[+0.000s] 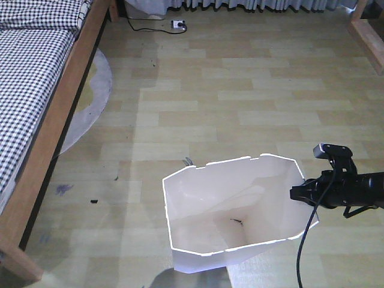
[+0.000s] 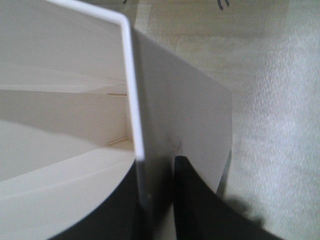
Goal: Move trash bin to bedside with robot
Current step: 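Keep holding the bin and drive up beside the bed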
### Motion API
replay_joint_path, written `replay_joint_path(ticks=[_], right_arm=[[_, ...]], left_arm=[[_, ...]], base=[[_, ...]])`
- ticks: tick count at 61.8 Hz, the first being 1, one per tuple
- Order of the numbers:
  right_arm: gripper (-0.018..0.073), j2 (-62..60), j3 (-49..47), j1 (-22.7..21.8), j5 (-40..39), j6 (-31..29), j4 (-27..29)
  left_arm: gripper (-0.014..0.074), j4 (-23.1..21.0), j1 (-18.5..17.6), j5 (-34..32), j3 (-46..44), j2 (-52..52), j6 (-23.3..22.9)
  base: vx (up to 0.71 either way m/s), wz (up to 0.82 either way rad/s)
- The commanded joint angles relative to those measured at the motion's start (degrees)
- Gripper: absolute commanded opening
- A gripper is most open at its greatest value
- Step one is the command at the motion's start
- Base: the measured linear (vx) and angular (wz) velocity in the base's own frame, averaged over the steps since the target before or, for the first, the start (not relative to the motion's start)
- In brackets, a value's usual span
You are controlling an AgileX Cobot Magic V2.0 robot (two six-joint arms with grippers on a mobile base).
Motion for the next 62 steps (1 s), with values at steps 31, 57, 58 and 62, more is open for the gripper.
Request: replay_joint_path(ticks=[31, 57, 58, 62], right_arm=[[-0.0006, -3.83, -0.83, -0.18, 13.22, 1.24, 3.12], [-0.0006, -3.83, -0.83, -0.18, 13.22, 1.24, 3.12], [-0.0006, -3.83, -0.83, -0.18, 13.22, 1.24, 3.12], [-0.0006, -3.83, -0.83, -0.18, 13.22, 1.24, 3.12]], left_arm=[[-0.0006, -0.29, -0.35, -4.2, 1.65, -0.57, -0.46], [-0.0006, -0.29, -0.35, -4.2, 1.65, -0.57, -0.46], [-0.0006, -0.29, -0.35, -4.2, 1.65, -0.57, -0.46], [-0.0006, -0.29, -0.35, -4.2, 1.65, -0.57, -0.46]], base=[[0.44, 0.0], [0.44, 0.07], [0.43, 0.09], [0.42, 0.08]])
